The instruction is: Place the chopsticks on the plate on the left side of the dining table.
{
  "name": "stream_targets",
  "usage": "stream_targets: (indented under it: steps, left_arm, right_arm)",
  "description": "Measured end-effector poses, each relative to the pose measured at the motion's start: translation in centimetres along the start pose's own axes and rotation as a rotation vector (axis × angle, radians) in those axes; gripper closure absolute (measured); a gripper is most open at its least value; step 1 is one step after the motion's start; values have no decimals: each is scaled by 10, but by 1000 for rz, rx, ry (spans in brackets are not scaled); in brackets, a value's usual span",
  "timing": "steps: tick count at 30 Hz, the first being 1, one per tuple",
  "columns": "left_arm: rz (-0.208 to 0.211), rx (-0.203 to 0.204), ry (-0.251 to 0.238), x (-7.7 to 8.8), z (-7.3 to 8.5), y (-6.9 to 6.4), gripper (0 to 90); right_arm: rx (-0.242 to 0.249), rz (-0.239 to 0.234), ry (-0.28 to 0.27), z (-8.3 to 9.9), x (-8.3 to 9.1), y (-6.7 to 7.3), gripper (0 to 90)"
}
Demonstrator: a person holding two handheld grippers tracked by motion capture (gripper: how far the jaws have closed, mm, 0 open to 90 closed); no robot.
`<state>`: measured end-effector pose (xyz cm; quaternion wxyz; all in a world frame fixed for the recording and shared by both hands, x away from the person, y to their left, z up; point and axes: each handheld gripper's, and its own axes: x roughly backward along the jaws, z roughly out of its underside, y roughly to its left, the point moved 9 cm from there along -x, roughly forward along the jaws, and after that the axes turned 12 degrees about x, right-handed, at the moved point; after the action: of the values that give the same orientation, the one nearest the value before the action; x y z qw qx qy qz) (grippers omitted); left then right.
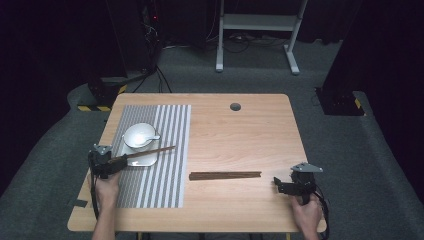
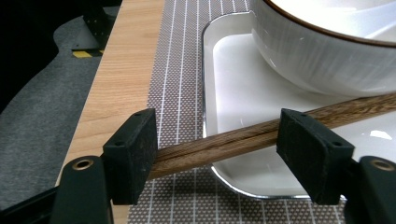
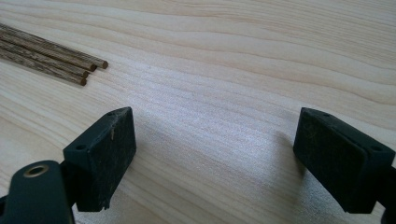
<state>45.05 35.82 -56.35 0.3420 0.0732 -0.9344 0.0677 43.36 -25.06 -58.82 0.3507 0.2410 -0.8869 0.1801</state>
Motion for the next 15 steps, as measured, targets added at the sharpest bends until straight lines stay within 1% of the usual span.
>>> stream_targets:
  steps: [4, 7, 12, 15]
  left_arm:
    - [-3, 3, -3, 2, 2, 3, 301]
    - [-1, 14, -5, 2, 3, 5, 301]
    - [-9, 13, -8, 1, 0, 6, 298]
    - [-16, 13, -1, -1, -3, 6, 297]
  right_arm:
    - [0, 0, 0, 0, 0, 0, 129]
    - [2, 0, -1, 0, 0, 0, 128]
    - [0, 0, 0, 0, 0, 0, 129]
    - [0, 0, 0, 0, 0, 0, 129]
